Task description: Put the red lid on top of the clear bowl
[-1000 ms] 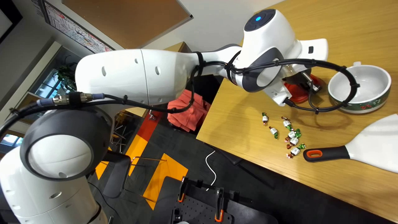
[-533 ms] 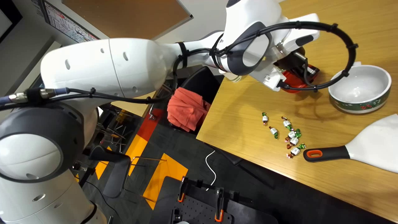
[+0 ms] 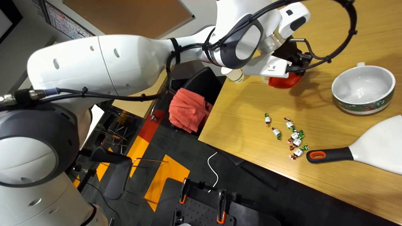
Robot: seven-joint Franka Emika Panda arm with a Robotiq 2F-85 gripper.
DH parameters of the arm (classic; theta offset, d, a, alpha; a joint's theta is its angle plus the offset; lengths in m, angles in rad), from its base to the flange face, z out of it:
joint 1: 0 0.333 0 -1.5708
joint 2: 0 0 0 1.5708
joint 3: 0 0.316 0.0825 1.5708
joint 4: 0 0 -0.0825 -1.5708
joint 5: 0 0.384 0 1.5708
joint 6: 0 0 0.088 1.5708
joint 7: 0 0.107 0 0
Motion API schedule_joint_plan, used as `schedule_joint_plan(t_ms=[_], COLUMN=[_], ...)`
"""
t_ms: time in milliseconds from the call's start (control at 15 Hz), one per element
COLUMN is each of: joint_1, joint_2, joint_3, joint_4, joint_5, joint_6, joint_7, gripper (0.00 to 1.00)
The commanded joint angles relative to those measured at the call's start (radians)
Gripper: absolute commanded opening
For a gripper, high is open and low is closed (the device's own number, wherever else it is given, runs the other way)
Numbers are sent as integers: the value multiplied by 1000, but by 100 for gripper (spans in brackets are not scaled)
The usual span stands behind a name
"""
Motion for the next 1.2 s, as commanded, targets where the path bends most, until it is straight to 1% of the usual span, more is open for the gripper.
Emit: schedule_joint_plan(t_ms=[0,200,400,467,600,800,867,1133], joint_1=[-39,-60,-95,-63,-74,-78,-87,-108], joint_2=[-4,6,11,4,4,4,16,37], joint_3=[74,123,184,144,162,163,175,204], joint_4=[16,29,32,19,20,20,37,78], joint_5=[-8,-11,5,-2,3,4,17,70], joint_6=[2,19,46,19,25,26,21,34], joint_7=[-179,-330,-490,-401,-453,-466,-476,-495], gripper=[2,2,2,8,8,8,2,2])
